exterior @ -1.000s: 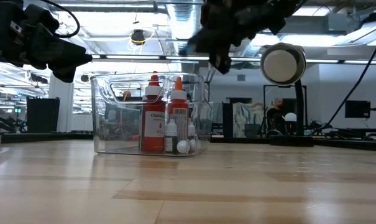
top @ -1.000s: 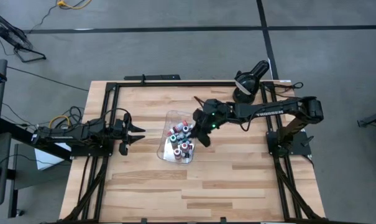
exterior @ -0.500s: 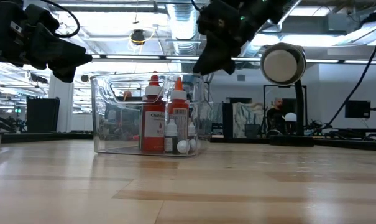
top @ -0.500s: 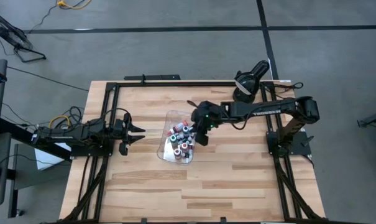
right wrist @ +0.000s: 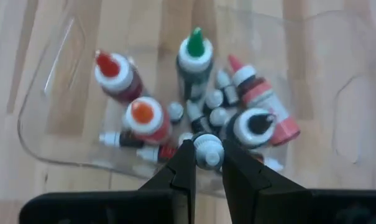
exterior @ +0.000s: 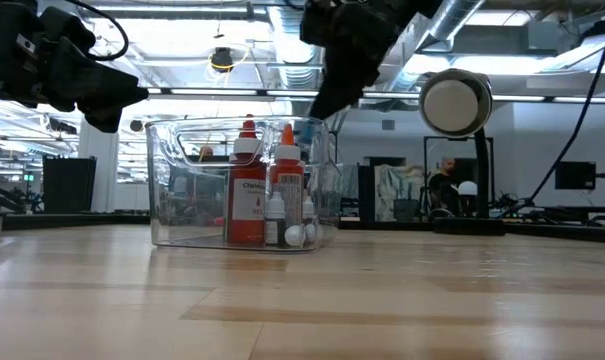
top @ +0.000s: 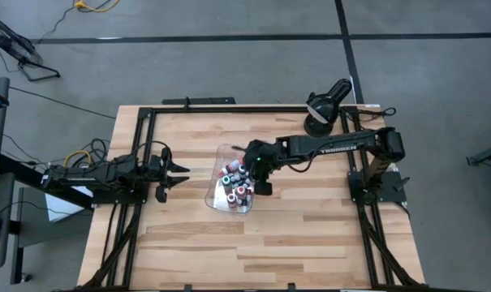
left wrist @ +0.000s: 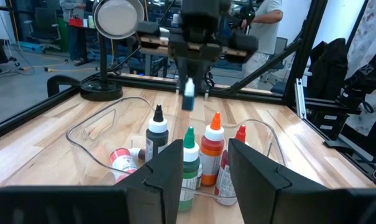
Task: Pick & Place food coloring
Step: Put the small blue food coloring bottle into the transparent bin
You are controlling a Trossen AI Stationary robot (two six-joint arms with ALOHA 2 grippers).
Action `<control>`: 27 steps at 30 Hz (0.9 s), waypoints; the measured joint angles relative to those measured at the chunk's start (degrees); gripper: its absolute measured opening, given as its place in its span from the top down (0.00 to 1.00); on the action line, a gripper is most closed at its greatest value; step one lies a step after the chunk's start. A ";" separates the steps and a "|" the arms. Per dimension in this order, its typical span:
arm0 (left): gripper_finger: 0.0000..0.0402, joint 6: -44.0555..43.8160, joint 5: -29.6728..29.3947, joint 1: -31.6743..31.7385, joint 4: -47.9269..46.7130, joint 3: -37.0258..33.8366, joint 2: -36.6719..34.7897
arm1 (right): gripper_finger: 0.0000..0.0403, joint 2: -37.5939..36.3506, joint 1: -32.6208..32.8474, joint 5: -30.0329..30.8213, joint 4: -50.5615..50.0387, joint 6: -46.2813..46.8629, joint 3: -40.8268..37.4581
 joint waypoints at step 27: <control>0.71 0.00 0.02 0.01 0.02 0.00 1.60 | 0.88 9.17 2.93 2.76 -11.13 -8.01 7.95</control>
